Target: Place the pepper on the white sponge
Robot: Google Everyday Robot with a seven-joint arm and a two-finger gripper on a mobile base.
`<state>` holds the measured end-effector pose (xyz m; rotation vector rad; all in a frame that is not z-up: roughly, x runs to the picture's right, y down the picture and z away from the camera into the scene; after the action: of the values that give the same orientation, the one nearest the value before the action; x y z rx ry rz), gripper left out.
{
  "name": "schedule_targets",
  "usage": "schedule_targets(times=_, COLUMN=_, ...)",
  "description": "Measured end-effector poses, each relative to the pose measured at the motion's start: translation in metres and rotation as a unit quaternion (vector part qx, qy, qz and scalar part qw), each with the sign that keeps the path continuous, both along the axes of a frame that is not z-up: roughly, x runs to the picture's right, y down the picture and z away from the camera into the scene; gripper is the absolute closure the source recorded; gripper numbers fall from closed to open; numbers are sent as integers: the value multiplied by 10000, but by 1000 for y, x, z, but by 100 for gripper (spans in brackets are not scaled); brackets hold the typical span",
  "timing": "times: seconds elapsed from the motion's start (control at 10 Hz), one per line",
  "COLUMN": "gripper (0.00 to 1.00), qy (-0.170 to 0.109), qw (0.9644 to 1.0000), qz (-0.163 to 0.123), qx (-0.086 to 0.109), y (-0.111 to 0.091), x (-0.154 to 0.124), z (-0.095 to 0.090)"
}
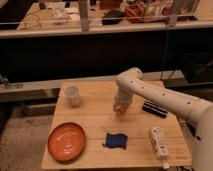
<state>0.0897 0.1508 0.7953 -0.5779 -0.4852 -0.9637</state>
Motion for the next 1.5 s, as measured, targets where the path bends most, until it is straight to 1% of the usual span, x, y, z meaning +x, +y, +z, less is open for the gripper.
schedule_targets(times=0.1, gripper=100, qy=-91, qw=9999, qz=-88, qx=50, y=10, x=-3, z=-17)
schedule_targets(times=0.2, gripper=100, qy=-209, qw=9996, qz=-196, qx=72, y=27, x=-9, z=-35)
schedule_targets(times=0.3, gripper=100, qy=-363, qw=9988, qz=-311, qx=88, y=48, x=-16, z=-50)
schedule_targets(times=0.4, gripper=100, qy=-571, qw=9971, qz=-496, qx=132, y=73, x=-28, z=-65)
schedule_targets(times=0.5, gripper=100, qy=-757, qw=9944, qz=-708, qx=184, y=91, x=-38, z=-75)
schedule_targets(times=0.6, gripper=100, qy=-897, qw=9917, qz=-892, qx=219, y=104, x=-47, z=-79)
schedule_targets(times=0.7, gripper=96, qy=-1045, qw=9882, qz=-1091, qx=239, y=123, x=-58, z=-78)
schedule_targets(times=0.8, gripper=90, qy=-1098, qw=9868, qz=-1166, qx=238, y=133, x=-63, z=-74)
schedule_targets(times=0.9, gripper=80, qy=-1139, qw=9856, qz=-1227, qx=218, y=141, x=-67, z=-68)
schedule_targets(times=1.0, gripper=67, qy=-1141, qw=9856, qz=-1235, qx=203, y=141, x=-68, z=-61)
schedule_targets(times=1.1, gripper=58, qy=-1148, qw=9855, qz=-1235, qx=204, y=138, x=-68, z=-59)
schedule_targets(times=1.2, gripper=47, qy=-1135, qw=9855, qz=-1238, qx=219, y=135, x=-67, z=-58)
schedule_targets(times=1.3, gripper=39, qy=-1104, qw=9857, qz=-1251, qx=237, y=132, x=-65, z=-58)
schedule_targets(times=1.4, gripper=27, qy=-1079, qw=9860, qz=-1246, qx=249, y=130, x=-63, z=-57)
schedule_targets(times=1.5, gripper=21, qy=-1061, qw=9862, qz=-1246, qx=236, y=129, x=-61, z=-56)
